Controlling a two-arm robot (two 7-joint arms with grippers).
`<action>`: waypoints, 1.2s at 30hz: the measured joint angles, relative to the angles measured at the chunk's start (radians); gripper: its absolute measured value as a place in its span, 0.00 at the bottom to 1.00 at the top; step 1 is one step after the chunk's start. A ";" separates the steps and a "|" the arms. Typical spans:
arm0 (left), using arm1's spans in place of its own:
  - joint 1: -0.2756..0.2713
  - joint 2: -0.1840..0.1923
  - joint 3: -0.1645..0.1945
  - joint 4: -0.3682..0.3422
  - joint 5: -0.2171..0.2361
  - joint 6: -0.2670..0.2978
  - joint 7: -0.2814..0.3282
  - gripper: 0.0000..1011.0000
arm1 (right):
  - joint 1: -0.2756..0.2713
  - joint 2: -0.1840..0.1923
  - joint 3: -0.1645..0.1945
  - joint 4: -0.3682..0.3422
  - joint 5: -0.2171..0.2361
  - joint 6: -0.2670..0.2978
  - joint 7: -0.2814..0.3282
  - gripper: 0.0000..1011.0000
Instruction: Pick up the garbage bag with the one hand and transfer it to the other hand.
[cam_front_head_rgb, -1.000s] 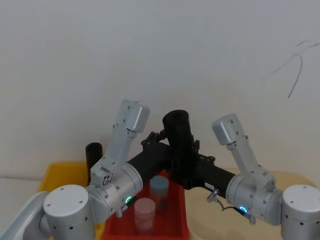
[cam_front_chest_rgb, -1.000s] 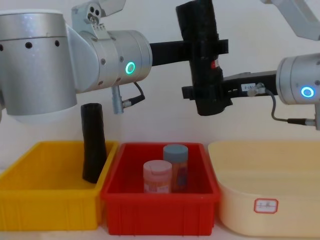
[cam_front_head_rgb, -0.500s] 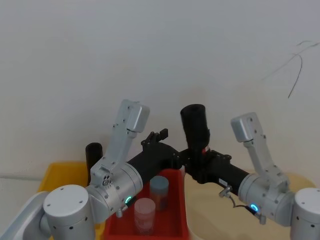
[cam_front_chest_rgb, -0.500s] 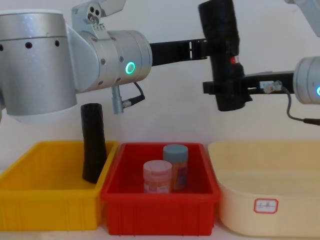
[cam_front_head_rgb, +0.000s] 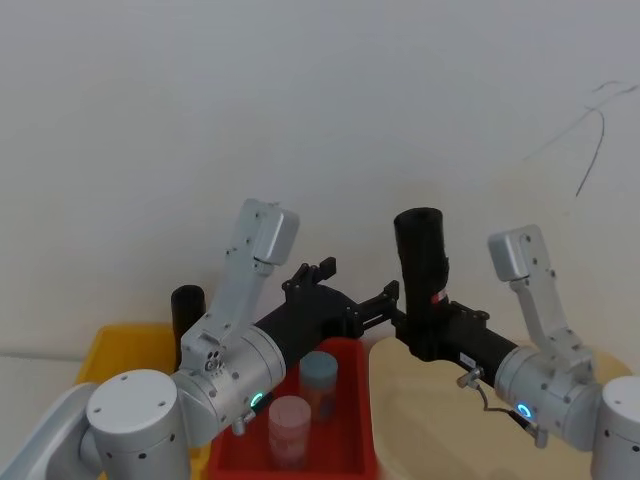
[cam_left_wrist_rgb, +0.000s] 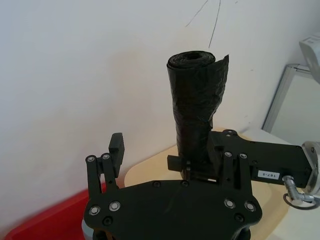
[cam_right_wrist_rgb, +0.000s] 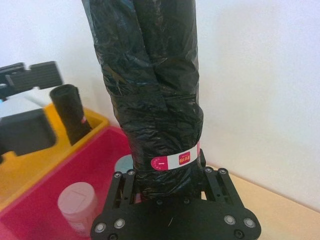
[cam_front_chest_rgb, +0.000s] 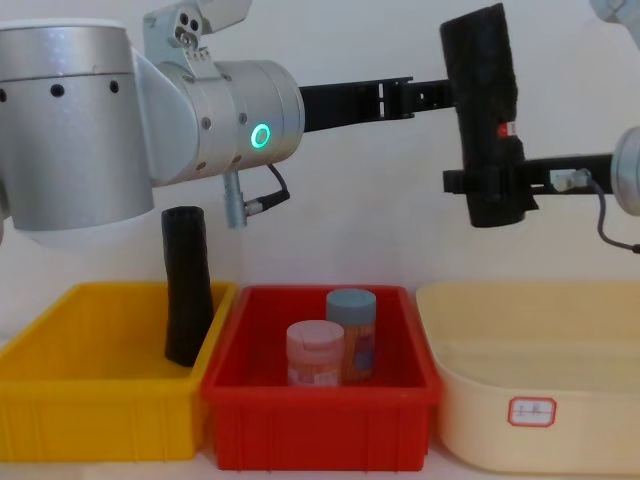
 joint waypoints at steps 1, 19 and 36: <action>0.000 0.000 0.000 0.000 0.000 0.000 0.000 0.99 | 0.000 -0.002 0.005 0.004 0.000 0.000 -0.004 0.56; 0.035 0.030 -0.031 -0.044 0.012 0.004 0.018 0.99 | -0.040 0.004 0.060 -0.004 -0.010 0.026 -0.064 0.56; 0.108 0.082 -0.116 -0.097 0.065 0.030 0.128 0.99 | -0.129 0.016 0.098 -0.061 -0.002 0.128 -0.098 0.56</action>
